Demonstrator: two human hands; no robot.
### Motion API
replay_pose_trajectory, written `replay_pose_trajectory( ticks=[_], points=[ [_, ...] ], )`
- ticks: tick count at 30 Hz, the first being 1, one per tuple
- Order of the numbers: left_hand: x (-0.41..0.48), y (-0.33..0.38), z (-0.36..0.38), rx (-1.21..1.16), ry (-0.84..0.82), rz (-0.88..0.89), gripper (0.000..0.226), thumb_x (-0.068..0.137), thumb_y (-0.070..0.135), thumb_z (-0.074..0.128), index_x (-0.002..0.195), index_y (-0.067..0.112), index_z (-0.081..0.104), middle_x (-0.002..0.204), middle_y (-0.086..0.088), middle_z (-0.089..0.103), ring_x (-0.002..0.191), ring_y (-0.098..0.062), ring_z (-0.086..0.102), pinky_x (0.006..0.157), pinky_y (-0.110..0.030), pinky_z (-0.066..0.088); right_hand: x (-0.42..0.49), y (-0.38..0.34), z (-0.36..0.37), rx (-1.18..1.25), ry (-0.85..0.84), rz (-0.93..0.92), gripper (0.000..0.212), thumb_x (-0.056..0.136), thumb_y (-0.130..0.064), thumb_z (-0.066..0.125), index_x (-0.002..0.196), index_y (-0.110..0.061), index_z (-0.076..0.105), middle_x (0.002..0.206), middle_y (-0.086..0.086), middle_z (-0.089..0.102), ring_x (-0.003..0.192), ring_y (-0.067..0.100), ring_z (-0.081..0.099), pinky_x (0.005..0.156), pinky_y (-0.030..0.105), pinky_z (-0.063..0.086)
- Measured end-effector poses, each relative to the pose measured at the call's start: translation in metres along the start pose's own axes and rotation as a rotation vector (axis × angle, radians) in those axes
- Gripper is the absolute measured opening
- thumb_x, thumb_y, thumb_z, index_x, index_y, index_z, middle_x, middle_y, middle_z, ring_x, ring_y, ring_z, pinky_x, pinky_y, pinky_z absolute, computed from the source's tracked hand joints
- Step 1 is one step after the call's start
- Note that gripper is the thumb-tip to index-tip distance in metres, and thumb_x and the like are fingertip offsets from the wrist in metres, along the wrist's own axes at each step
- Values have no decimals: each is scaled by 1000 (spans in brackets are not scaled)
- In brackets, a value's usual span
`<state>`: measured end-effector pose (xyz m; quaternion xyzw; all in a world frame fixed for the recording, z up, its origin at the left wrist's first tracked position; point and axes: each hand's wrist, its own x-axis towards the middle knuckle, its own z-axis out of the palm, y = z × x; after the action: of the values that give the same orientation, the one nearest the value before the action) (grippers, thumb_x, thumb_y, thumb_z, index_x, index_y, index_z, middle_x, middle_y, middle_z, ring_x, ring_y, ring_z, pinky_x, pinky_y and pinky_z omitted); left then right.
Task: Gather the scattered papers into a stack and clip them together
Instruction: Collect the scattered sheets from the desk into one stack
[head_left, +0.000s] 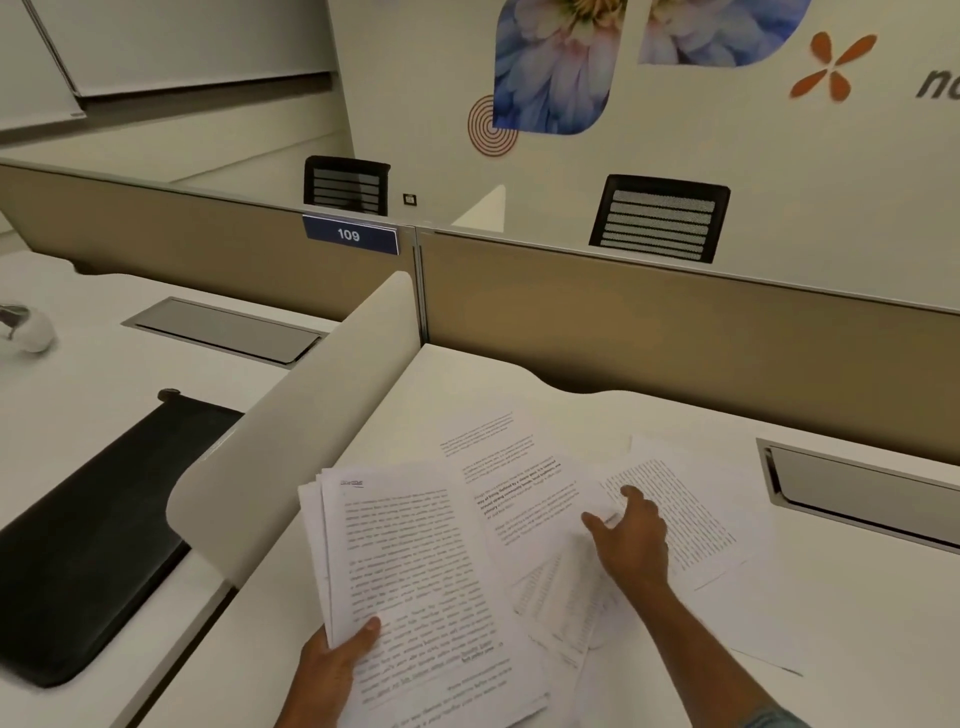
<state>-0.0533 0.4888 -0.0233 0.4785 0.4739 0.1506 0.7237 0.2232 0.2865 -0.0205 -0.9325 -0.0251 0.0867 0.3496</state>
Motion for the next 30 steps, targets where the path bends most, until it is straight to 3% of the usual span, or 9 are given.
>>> replay_pose_trajectory(
  ticks=[3,7,13,17,20,23,26,30],
  points=[
    [14,-1,3,-16,11,-27,43,91,-4,66,134,-5,58,89,-4,68,82,-22,63,95,-37,45,19,-6,9,-137,-67,26,88,80,-52,76,149,-13,36,147,15,46,138,38,41,111,55,35],
    [30,-1,3,-32,27,-34,35,92,-2,67,125,4,61,90,-5,69,82,-25,65,76,-32,52,35,-10,19,-349,-122,25,97,75,-62,74,150,-18,31,150,13,41,140,35,38,112,53,35],
    [41,-1,-1,-66,18,-52,29,91,0,69,118,6,63,96,-12,72,89,-31,66,97,-45,50,49,-16,19,-321,-188,96,83,73,-54,81,140,-21,45,138,8,56,130,31,51,109,49,40],
    [42,-3,-3,-94,31,-45,31,90,2,71,120,7,63,98,-12,72,91,-32,67,84,-38,53,49,-11,21,-141,-151,36,40,80,-33,78,111,-14,63,109,7,70,96,28,68,88,45,58],
    [42,-6,-3,-127,20,-60,31,90,3,71,120,6,65,105,-17,73,96,-35,68,87,-41,54,43,-5,14,87,-91,23,8,87,-19,64,89,-11,64,89,11,72,76,29,72,74,47,64],
    [35,-6,-1,-154,-2,-66,24,91,4,70,114,9,69,106,-18,76,97,-37,70,85,-44,58,37,3,-9,293,41,39,9,91,-12,59,87,-5,63,85,17,68,79,39,70,64,46,63],
    [29,-9,4,-167,-26,-84,35,89,7,72,124,9,68,114,-19,77,107,-41,71,97,-55,55,31,19,-46,512,171,114,10,95,-10,59,99,-1,62,99,22,65,87,44,67,55,31,56],
    [12,-9,22,-172,-95,-88,35,91,8,71,126,9,68,115,-18,78,107,-40,73,91,-49,59,7,46,-93,783,239,231,24,96,-8,63,116,6,61,103,17,63,86,33,62,47,15,56]
  ],
)
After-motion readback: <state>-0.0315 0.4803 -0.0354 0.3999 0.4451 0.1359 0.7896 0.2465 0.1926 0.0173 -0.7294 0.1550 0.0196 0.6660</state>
